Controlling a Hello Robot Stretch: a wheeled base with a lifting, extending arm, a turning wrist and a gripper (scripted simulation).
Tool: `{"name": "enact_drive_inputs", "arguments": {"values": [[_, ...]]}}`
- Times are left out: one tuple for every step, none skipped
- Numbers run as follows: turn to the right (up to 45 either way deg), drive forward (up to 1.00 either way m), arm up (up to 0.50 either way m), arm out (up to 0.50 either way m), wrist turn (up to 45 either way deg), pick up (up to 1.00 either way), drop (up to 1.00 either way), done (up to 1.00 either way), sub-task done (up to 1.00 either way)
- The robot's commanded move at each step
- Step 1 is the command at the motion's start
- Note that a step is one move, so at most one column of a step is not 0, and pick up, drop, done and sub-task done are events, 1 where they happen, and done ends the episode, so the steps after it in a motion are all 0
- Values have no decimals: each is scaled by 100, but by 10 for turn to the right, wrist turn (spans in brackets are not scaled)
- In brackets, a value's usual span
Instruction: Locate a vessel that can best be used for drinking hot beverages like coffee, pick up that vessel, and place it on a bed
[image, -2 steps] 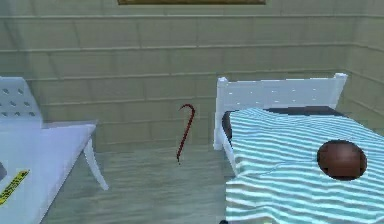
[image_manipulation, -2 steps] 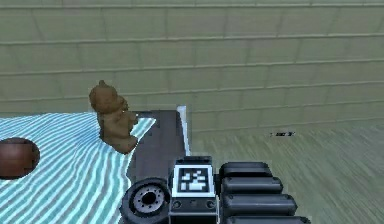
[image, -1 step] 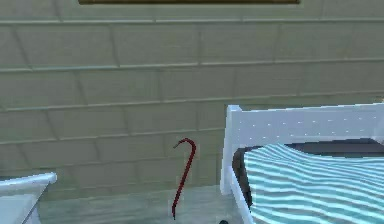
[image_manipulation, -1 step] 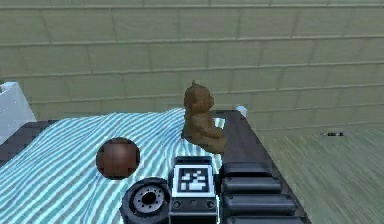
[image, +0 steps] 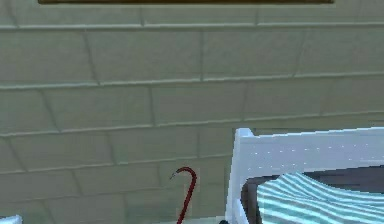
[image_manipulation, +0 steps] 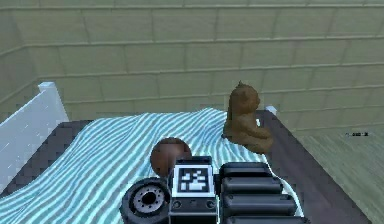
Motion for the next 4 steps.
{"name": "enact_drive_inputs", "arguments": {"values": [[-90,0,0,0,0,0,0,0,0],[0,0,0,48,0,0,0,0,0],[0,0,0,0,450,0,0,0,0],[0,0,0,0,450,0,0,0,0]]}}
